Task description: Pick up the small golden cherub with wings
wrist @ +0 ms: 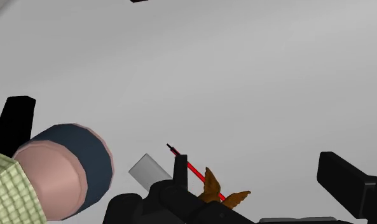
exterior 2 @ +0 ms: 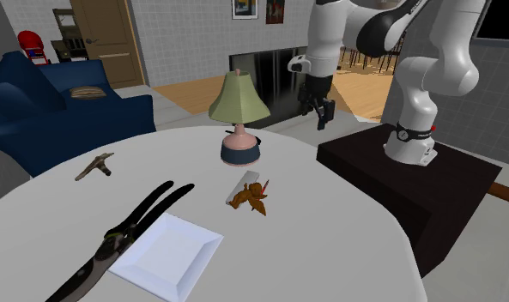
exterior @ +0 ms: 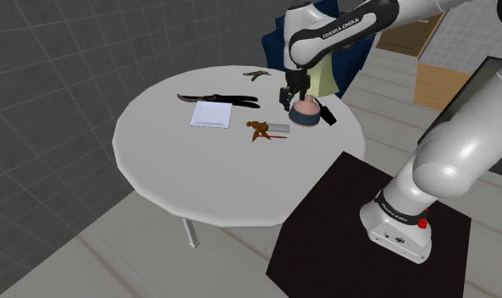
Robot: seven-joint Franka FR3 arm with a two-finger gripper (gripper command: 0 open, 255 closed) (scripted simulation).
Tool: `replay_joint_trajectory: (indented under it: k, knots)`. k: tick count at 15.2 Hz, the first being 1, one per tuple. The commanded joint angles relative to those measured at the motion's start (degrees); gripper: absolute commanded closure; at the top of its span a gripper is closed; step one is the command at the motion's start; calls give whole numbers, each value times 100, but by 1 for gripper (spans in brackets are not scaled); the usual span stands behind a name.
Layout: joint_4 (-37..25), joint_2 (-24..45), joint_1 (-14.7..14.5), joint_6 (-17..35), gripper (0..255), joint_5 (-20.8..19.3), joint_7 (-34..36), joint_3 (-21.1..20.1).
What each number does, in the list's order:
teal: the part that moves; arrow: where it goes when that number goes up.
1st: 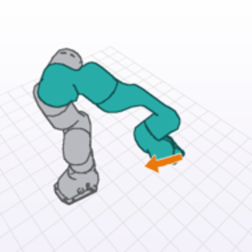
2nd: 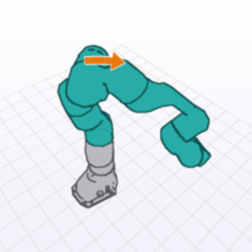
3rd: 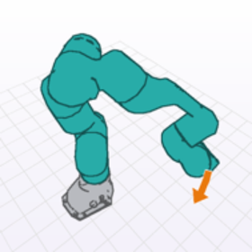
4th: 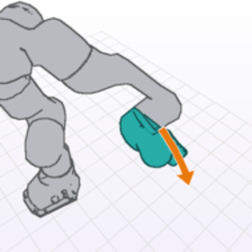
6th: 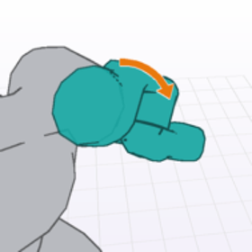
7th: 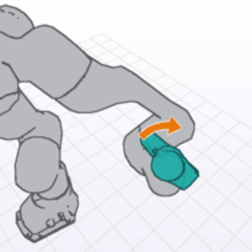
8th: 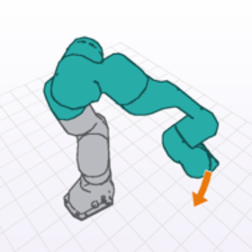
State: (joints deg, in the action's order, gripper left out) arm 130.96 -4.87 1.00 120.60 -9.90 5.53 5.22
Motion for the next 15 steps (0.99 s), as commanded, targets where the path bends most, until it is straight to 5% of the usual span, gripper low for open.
replay_joint_trajectory:
  k: [1,15]
  knots:
    - [-289,485,4,188,0,-22,9,7]
    - [-2992,3747,76,641,0,-94,-8,35]
